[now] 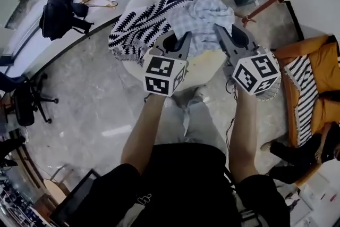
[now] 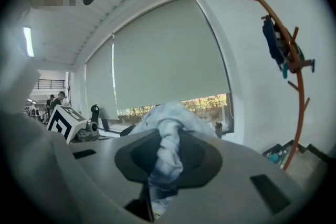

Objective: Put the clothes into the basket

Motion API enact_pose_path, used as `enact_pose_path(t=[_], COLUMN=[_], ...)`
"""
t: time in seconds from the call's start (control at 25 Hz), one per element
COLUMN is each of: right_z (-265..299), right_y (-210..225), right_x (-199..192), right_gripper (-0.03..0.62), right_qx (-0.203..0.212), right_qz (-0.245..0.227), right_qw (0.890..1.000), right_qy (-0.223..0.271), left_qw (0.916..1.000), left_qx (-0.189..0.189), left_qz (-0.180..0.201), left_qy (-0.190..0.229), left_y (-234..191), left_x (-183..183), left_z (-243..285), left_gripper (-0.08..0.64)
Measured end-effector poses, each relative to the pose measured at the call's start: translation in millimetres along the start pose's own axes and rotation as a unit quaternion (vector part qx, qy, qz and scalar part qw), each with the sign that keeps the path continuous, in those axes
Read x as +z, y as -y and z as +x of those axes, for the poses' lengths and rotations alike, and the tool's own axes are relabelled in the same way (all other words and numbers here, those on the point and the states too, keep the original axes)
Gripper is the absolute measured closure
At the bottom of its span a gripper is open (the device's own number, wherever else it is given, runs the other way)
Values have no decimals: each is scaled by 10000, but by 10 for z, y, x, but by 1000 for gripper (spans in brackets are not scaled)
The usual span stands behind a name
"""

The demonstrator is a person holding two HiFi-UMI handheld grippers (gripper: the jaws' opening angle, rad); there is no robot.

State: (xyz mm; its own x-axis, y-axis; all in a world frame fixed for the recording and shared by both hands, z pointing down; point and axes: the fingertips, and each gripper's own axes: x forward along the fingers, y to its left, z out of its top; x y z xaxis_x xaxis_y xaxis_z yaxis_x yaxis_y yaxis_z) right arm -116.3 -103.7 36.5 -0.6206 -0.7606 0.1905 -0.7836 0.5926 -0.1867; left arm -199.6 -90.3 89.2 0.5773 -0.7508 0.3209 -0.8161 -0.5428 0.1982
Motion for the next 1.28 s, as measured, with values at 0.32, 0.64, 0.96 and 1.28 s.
enact_pose_path(t=[0.32,0.64,0.96,1.28], right_z=[-1138,-2532,-3722,-4292], right_y=[294,667,1335,2277], right_x=[1202,1936,1745,794], right_gripper=[520,520,520,518], right_qx=[-864,-2002,-3194,-3885], right_qz=[-574,-1147,-862,120], right_qw=[9915,9638,9338,9162], right_qy=[780,1338,1362,975], left_qw=[9907,9588,9249,9075], left_qx=[-1035,-2373,-3458,-3938], left_qz=[677,1166,1460,1372], left_qy=[566,1037,611,-503], left_y=[1162,2615,3930,4655], left_x=[1093,1727,1550,711], left_z=[46,280,814,1695], left_gripper=[512,512,512,512])
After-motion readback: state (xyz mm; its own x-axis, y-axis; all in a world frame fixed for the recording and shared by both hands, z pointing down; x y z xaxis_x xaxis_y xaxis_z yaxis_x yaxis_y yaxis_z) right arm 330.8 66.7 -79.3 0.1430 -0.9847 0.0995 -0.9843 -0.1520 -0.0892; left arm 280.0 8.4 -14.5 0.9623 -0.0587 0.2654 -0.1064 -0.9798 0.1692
